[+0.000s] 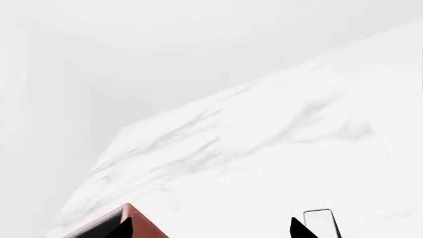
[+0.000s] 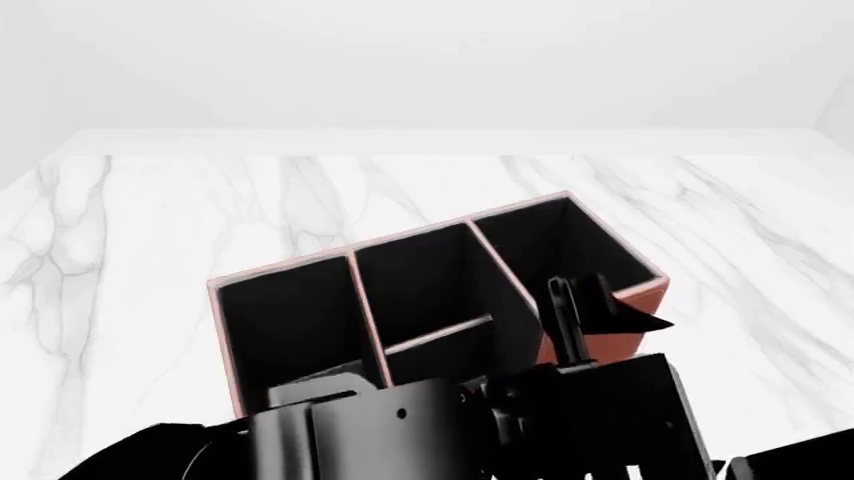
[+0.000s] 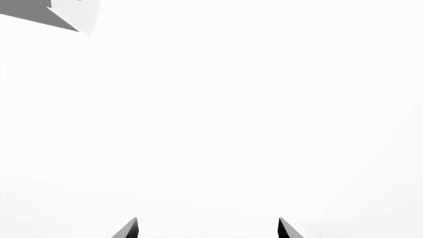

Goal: Pick up the book and place it in the back compartment of the caddy.

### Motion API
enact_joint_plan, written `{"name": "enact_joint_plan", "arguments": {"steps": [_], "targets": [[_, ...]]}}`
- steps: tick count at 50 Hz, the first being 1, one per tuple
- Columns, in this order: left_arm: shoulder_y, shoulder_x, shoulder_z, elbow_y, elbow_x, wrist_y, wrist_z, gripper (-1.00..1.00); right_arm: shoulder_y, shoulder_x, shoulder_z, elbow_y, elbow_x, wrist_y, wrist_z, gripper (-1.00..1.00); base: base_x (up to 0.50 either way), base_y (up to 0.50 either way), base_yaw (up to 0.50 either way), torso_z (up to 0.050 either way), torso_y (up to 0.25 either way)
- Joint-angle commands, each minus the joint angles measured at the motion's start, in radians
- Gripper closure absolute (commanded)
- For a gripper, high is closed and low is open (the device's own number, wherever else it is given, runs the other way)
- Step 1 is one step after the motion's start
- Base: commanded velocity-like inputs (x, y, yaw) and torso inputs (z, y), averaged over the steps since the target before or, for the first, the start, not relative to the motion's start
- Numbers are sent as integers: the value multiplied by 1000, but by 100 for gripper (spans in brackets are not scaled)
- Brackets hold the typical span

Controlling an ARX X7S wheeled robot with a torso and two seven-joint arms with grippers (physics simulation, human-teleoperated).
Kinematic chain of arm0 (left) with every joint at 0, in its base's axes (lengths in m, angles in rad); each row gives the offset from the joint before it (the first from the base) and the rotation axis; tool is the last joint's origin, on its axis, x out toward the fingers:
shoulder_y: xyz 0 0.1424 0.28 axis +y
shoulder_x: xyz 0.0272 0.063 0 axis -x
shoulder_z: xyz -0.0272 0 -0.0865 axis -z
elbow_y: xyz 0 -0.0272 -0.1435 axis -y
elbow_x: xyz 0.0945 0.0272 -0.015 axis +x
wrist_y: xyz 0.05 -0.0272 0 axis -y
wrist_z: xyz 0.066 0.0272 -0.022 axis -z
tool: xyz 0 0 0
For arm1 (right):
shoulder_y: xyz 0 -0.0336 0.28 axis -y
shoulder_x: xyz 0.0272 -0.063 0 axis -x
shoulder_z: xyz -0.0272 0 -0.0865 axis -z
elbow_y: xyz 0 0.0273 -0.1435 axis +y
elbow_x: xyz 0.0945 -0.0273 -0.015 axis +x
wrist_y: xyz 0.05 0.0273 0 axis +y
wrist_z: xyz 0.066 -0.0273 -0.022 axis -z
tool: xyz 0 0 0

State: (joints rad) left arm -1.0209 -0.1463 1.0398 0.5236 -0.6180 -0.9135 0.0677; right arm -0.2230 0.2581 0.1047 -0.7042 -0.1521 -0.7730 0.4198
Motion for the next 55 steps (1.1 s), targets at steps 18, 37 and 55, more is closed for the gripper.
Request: {"name": "enact_joint_plan", "arguments": {"steps": [18, 37, 55], "targets": [[92, 114, -236, -220, -289, 15, 0, -100, -3, -5, 10, 7, -21, -5, -3, -100, 0, 0, 0, 0, 0], [120, 103, -155, -273, -312, 49, 9, -100, -3, 2, 2, 9, -27, -4, 7, -100, 0, 0, 0, 0, 0], [123, 83, -83, -289, -287, 106, 61, -100, -5, 9, -11, 11, -31, -4, 14, -100, 0, 0, 0, 0, 0]]}}
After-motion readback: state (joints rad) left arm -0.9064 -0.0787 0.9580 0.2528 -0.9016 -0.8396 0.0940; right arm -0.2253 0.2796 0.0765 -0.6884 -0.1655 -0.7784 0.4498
